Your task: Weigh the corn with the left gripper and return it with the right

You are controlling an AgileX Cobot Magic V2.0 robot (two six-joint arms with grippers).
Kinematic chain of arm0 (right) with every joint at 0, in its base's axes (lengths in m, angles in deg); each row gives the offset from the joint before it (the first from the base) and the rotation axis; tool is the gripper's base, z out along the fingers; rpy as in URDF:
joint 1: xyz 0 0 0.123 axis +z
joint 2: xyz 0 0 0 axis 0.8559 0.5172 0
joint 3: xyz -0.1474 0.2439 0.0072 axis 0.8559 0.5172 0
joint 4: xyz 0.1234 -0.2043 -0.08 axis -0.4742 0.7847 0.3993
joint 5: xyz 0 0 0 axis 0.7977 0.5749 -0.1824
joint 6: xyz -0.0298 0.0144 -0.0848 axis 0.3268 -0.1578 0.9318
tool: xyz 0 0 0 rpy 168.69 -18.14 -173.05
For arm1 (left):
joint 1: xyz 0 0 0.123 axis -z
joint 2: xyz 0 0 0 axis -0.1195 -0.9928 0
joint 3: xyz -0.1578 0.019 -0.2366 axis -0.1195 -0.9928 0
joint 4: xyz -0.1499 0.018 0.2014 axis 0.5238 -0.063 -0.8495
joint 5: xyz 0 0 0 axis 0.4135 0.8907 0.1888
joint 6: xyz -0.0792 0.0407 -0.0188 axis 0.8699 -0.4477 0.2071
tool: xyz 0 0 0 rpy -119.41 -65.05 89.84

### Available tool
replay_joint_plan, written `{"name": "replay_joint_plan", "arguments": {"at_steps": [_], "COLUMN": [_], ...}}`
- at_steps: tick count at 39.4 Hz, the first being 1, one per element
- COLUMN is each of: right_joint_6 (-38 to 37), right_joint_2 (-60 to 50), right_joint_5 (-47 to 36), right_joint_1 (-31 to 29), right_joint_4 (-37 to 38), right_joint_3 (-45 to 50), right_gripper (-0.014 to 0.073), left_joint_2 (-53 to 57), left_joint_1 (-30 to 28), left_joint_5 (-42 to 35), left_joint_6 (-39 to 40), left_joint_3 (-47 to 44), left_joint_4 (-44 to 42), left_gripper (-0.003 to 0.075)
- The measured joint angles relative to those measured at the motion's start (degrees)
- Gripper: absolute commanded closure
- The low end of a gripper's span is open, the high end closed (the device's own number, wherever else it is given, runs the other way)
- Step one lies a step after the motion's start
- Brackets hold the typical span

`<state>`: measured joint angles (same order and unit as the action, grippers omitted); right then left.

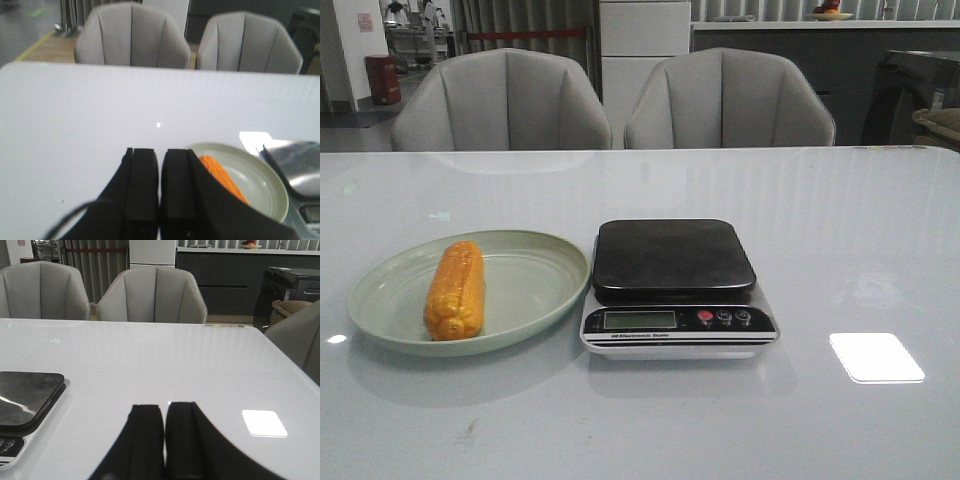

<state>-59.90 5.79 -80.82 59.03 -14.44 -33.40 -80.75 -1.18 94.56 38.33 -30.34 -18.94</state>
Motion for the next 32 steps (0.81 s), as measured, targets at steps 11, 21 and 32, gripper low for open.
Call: {"name": "replay_joint_plan", "arguments": {"at_steps": [11,21,32], "right_joint_6": [0.0,0.0,0.0], "right_joint_2": [0.0,0.0,0.0], "right_joint_5": [0.0,0.0,0.0], "right_joint_1": [0.0,0.0,0.0], "right_joint_4": [0.0,0.0,0.0], "right_joint_3": [0.0,0.0,0.0], "right_gripper": [0.0407,0.0407,0.0407], "left_joint_2": [-9.5,-10.6,-10.7], "left_joint_1": [0.1,0.1,0.9], "left_joint_5": [3.4,3.1,3.3], "left_joint_6": [0.0,0.0,0.0], "left_joint_3": [0.1,0.1,0.4], "left_joint_4": [0.0,0.0,0.0], "left_gripper": [0.0606,0.0557,0.0158]}}
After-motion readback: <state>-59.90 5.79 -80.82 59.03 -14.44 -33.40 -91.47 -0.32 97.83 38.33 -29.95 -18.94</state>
